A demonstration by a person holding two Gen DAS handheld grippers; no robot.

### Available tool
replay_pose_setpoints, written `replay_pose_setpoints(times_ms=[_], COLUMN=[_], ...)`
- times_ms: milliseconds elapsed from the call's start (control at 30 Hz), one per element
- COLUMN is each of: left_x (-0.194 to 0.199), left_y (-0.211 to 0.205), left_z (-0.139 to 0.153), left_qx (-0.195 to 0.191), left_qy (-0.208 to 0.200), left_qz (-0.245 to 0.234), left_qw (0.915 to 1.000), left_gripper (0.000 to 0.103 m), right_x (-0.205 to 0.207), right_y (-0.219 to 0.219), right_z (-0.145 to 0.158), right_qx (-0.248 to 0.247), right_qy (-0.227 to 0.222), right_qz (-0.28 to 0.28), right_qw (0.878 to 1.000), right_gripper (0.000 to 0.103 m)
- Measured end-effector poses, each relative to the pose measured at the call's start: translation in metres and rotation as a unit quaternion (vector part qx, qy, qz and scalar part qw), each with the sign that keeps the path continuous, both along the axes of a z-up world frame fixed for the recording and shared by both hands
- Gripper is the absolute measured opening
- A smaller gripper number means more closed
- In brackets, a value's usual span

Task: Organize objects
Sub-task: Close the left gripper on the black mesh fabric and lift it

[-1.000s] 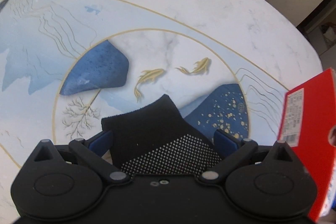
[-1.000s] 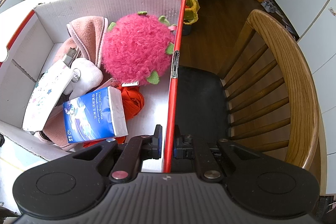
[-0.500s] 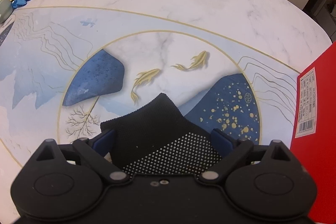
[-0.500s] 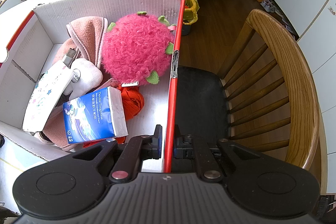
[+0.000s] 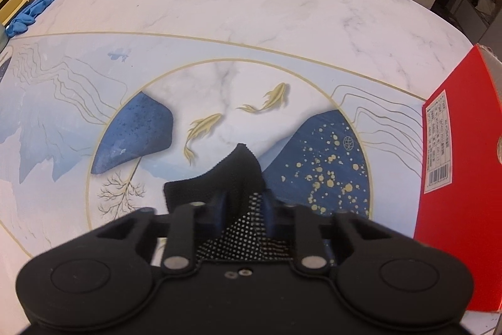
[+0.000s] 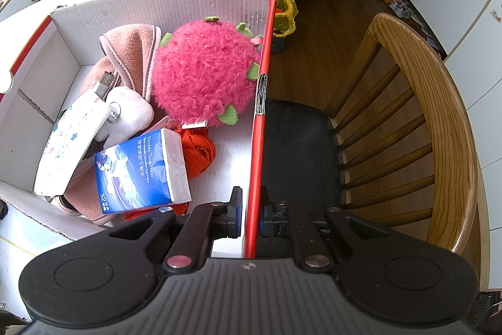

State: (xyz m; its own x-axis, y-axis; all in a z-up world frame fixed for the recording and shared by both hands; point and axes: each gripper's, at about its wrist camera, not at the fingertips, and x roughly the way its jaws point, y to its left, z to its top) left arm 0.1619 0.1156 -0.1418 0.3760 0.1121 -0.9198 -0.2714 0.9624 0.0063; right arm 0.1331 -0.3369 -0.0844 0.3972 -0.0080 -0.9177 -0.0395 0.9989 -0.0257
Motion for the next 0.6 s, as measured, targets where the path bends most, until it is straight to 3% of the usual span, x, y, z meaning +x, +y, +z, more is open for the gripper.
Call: replay_pose_setpoints(times_ms=[33,67,200,600], left_x=[-0.001,-0.002,-0.006,-0.035], left_y=[0.001,0.002,-0.001,-0.016], left_z=[0.001,0.002,0.008,0.064], left_qx=[-0.005,-0.010,0.000,-0.041], left_qy=[-0.001,-0.002,-0.006,-0.056], left_qz=[-0.001,-0.001,-0.016,-0.100], left_qw=[1.0000,0.9999,0.9999,0.9925], left_gripper=[0.006,0.005,0.004,0.004], right_x=[0.000,0.000,0.000,0.000], right_y=[0.000,0.000,0.002,0.002], right_z=[0.000,0.000,0.000,-0.001], right_qx=[0.000,0.000,0.000,-0.001], right_qy=[0.000,0.000,0.000,0.000], right_qz=[0.000,0.000,0.000,0.001], right_qw=[1.000,1.000,1.000,1.000], right_gripper=[0.009,0.009,0.009,0.009])
